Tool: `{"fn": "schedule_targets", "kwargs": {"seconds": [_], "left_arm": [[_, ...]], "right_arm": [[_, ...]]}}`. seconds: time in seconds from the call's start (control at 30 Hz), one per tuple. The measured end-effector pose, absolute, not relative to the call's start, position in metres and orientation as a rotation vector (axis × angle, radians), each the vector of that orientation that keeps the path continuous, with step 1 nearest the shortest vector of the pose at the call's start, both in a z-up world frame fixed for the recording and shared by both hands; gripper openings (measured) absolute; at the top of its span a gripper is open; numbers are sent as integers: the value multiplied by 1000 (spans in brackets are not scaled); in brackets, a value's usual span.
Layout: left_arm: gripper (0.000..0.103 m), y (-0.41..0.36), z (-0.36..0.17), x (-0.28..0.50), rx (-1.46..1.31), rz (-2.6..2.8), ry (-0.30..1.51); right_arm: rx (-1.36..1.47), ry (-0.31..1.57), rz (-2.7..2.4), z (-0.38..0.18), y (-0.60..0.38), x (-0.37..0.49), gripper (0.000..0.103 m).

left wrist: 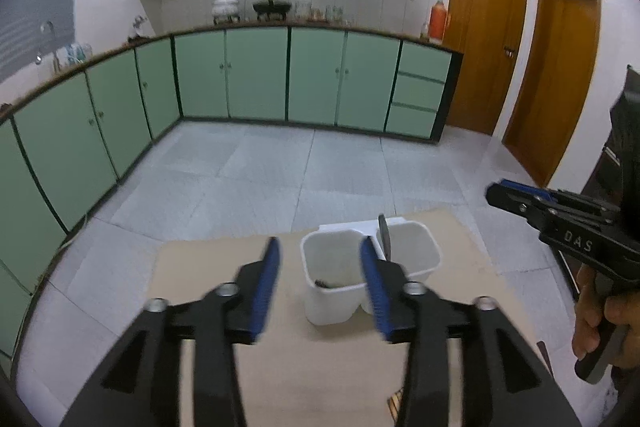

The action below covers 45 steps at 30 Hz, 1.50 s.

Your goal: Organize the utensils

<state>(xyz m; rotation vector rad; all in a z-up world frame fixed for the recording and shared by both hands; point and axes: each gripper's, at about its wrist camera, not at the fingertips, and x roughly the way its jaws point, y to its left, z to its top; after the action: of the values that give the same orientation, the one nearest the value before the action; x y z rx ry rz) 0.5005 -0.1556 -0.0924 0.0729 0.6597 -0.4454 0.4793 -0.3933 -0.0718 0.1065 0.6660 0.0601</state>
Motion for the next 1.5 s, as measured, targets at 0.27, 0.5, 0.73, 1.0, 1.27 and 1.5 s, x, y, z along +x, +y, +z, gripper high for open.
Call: {"fn": "schedule_targets", "kwargs": {"seconds": [0.27, 0.5, 0.73, 1.0, 1.27, 1.5], "left_arm": [[87, -91, -75, 372, 53, -393, 502], [93, -53, -130, 242, 30, -365, 425], [93, -48, -189, 192, 11, -377, 489], [93, -53, -220, 185, 23, -383, 507], [93, -106, -270, 182, 163, -473, 615], [92, -145, -295, 185, 282, -529, 676]], "right_arm": [[13, 531, 42, -75, -368, 316, 57], [-1, 559, 53, -168, -326, 183, 66], [-70, 780, 129, -271, -284, 157, 57], [-74, 804, 94, -291, -291, 167, 57], [-47, 790, 80, -283, -314, 166, 57], [-11, 780, 76, -274, -335, 168, 58]]}}
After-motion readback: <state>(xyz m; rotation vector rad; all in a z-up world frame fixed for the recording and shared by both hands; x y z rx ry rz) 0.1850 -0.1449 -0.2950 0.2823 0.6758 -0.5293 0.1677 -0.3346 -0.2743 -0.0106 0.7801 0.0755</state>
